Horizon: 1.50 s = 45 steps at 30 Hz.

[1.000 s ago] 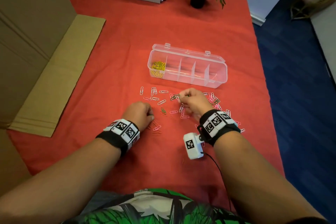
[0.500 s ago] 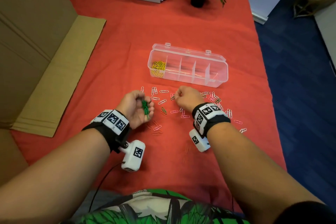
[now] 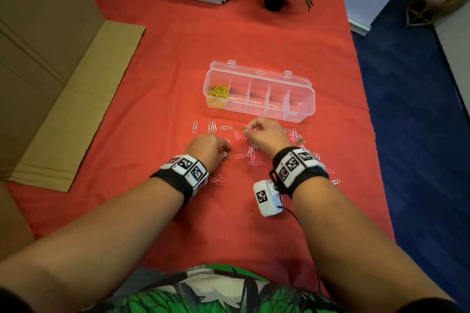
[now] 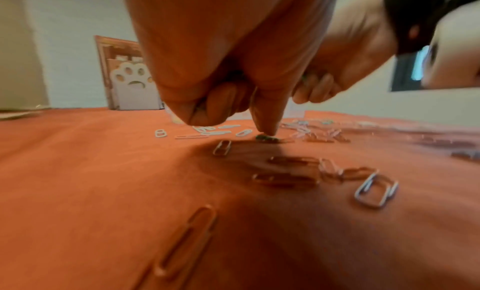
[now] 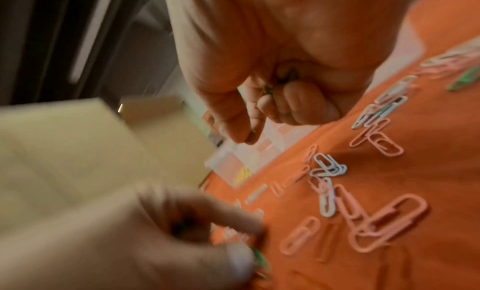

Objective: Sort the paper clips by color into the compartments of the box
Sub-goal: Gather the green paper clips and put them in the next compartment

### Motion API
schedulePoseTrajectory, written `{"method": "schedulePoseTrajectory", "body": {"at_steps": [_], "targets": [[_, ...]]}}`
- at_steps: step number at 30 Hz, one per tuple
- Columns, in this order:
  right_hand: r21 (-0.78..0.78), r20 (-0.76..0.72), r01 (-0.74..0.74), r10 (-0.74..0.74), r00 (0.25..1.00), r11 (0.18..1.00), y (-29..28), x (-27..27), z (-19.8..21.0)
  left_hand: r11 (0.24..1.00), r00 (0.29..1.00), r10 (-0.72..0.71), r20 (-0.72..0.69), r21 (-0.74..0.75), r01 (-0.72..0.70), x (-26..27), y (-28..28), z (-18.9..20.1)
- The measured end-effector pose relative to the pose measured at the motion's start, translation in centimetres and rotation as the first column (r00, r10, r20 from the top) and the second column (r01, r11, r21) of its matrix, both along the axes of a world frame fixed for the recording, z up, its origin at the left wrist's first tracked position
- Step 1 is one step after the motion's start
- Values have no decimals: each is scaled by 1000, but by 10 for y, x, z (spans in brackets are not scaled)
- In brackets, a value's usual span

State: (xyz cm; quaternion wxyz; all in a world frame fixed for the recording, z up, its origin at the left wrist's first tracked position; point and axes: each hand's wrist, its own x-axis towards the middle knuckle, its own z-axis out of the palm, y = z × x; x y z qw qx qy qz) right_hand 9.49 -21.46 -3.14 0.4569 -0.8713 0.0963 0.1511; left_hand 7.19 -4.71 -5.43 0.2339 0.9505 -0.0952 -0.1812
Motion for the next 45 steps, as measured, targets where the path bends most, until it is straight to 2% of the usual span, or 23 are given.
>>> {"method": "schedulePoseTrajectory", "body": {"at_steps": [3, 6, 8, 13, 17, 22, 26, 33, 38, 43, 45], "targets": [[308, -194, 215, -160, 968, 927, -9, -9, 5, 995, 998, -64, 6, 78, 64, 1, -4, 4], [482, -345, 320, -159, 925, 816, -15, -24, 4, 992, 998, -65, 2, 113, 64, -1, -4, 6], [524, -394, 343, -134, 909, 779, -17, -37, 1, 989, 999, -46, -16, 140, 48, -5, -3, 9], [563, -445, 347, -79, 892, 750, -18, -56, -2, 977, 997, -42, -70, 204, 55, -9, -4, 8], [644, -476, 400, -69, 877, 653, -21, -55, 8, 968, 994, -71, -87, 235, 90, -9, -5, 5], [677, -558, 530, -114, 822, 511, -24, -49, 18, 963, 997, -81, -13, 258, 82, -12, -9, 2], [671, -551, 551, -163, 818, 496, -23, -48, 20, 955, 994, -105, -24, 278, 107, -12, -11, 0], [605, -581, 596, -219, 784, 529, -33, -50, 14, 924, 984, -170, -47, 339, 176, -14, -13, 1], [602, -561, 581, -227, 796, 548, -38, -50, 14, 943, 985, -167, -54, 282, 175, -18, -18, -3], [582, -547, 562, -229, 805, 587, -37, -51, 11, 977, 997, -79, -9, 196, 79, -13, -18, -3], [599, -556, 565, -213, 803, 568, -37, -50, 11, 978, 995, -99, 0, 186, 97, -10, -17, -4]]}}
